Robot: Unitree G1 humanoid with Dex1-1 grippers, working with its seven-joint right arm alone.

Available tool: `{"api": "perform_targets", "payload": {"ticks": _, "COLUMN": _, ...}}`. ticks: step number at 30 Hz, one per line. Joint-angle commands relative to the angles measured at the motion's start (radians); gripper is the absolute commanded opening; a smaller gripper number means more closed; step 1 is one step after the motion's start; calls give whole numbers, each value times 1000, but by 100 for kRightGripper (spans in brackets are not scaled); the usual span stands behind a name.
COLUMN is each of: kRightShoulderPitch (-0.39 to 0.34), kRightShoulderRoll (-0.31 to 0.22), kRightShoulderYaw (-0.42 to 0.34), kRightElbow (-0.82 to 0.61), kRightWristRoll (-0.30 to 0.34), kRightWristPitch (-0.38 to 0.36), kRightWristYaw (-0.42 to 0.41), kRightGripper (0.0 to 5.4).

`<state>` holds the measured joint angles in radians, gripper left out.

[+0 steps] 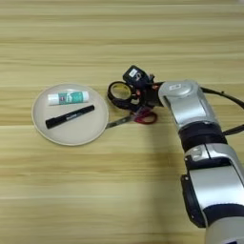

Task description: Move the objects on the table

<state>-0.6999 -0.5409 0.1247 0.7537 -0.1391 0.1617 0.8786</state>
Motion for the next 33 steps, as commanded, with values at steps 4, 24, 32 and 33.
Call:
{"api": "perform_targets", "payload": {"ticks": 4, "kRightShoulderPitch": -116, "kRightShoulderRoll": -2, "kRightShoulderYaw": 10, "kRightElbow": 33, "kRightWristRoll": -29, "kRightWristPitch": -60, "kRightWristYaw": -44, "kRightGripper": 405}}
{"api": "perform_targets", "payload": {"ticks": 24, "kRightShoulderPitch": -139, "kRightShoulderRoll": 28, "kRightShoulderYaw": 26, "kRightElbow": 145, "kRightWristRoll": -67, "kRightWristPitch": -114, "kRightWristYaw": -75, "kRightGripper": 405}}
{"api": "perform_targets", "payload": {"ticks": 32, "kRightShoulderPitch": -145, "kRightShoulderRoll": 32, "kRightShoulderYaw": 29, "kRightElbow": 172, "kRightWristRoll": -71, "kRightWristPitch": -128, "kRightWristYaw": -79, "kRightGripper": 405}}
{"api": "perform_targets", "payload": {"ticks": 33, "kRightShoulderPitch": -145, "kRightShoulderRoll": 32, "kRightShoulderYaw": 29, "kRightElbow": 173, "kRightWristRoll": -71, "kRightWristPitch": -129, "kRightWristYaw": -79, "kRightGripper": 405}}
